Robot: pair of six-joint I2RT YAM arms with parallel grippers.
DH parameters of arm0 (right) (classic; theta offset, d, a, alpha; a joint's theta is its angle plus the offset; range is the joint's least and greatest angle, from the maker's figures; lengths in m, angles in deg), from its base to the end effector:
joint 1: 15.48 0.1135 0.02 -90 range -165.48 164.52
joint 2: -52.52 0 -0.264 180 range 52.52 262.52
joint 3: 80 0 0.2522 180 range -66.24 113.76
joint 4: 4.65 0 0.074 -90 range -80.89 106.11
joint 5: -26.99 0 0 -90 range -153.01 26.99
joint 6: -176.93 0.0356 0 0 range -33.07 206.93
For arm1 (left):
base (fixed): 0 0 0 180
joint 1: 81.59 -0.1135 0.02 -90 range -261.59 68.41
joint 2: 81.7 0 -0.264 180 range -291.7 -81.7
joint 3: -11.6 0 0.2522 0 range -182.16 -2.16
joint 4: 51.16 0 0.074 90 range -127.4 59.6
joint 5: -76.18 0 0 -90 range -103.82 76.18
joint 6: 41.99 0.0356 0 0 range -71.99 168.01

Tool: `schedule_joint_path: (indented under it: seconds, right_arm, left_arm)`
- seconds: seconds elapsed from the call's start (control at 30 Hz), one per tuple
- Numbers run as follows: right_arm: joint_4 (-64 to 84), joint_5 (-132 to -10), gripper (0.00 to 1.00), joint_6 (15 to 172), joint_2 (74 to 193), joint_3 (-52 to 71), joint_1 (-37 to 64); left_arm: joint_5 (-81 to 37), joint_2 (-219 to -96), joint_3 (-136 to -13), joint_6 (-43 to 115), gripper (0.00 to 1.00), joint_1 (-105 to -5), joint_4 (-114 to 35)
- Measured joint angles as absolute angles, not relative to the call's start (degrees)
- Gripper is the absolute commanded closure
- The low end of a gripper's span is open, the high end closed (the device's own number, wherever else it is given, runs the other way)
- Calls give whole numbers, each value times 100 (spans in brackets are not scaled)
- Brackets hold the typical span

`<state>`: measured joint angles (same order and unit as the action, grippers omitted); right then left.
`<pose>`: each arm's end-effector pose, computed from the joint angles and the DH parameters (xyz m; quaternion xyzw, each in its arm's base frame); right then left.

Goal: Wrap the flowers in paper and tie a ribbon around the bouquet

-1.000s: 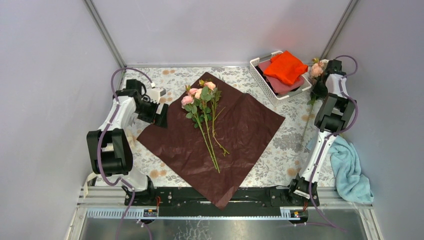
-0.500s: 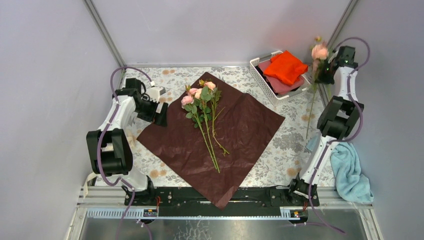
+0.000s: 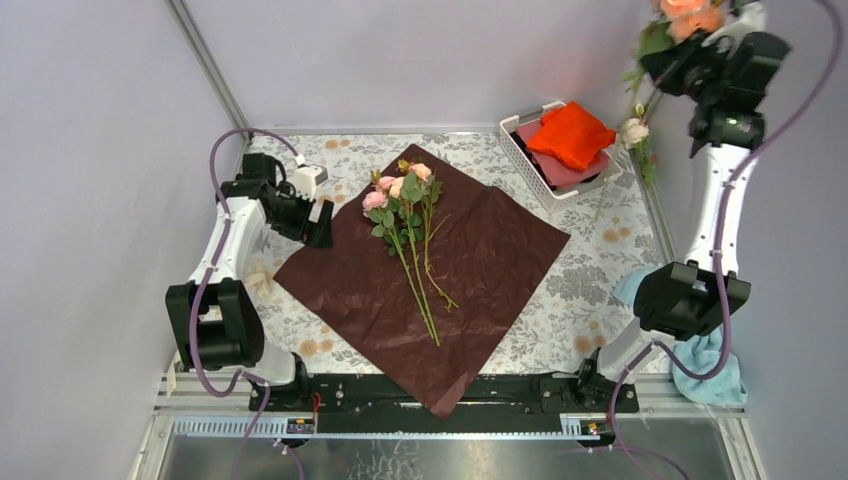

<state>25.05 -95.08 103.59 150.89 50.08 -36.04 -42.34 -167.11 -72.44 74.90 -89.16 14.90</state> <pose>0.3597 -0.1147 0.5109 0.0247 0.6961 0.1682 0.6975 0.2911 0.0215 0.2734 0.2070 0.9289 -0.1745 0.2527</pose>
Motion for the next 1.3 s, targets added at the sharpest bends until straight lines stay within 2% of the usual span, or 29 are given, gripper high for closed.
schedule_joint_path:
  seconds: [0.1,0.27,0.4,0.5,0.7,0.9,0.93,0.97,1.03,1.07,1.1,1.17,1.23,1.3]
  right_arm:
    - [2359,-9279,100,10598,14879,4195,-2924]
    - [2261,-8684,100,10945,14794,2564,-236]
    - [2368,-8442,100,11085,15091,2260,1301]
    - [2311,-8160,100,11135,15168,2262,1561]
    - [2057,-7839,100,11293,15421,2527,1465]
    - [1843,-7482,100,11553,16057,2551,2110]
    - [1775,-7406,98,11594,16197,2514,2230]
    - [1749,-7345,86,11616,16326,2507,2293]
    - [1712,-7209,50,11649,16650,2571,2348]
    - [1762,-7154,35,11638,16855,2686,2344]
    - [1845,-7141,25,11588,17104,2892,2322]
    - [2385,-7148,19,11273,17696,3666,2267]
    - [3039,-7050,16,10679,18236,4647,2230]
    - [3506,-7017,14,10047,18298,4995,2129]
  left_arm:
    - [-4279,-16641,-7244,7490,1,-8920,1490]
    - [-4336,-16582,-7244,7490,1,-8929,1490]
    - [-4343,-16582,-7242,7490,1,-8938,1490]
    - [-4356,-16569,-7218,7490,1,-8942,1490]
    - [-4428,-16562,-7203,7490,1,-8942,1492]
    - [-4446,-16562,-7200,7490,1,-8942,1490]
    - [-4448,-16562,-7200,7490,1,-8942,1490]
    - [-4448,-16562,-7198,7490,1,-8942,1490]
    - [-4448,-16562,-7187,7490,1,-8942,1490]
    - [-4448,-16562,-7179,7490,1,-8942,1492]
    - [-4448,-16562,-7176,7490,1,-8942,1494]
    - [-4448,-16562,-7176,7490,1,-8942,1492]
    - [-4448,-16562,-7174,7490,1,-8942,1490]
    - [-4448,-16562,-7165,7493,1,-8942,1492]
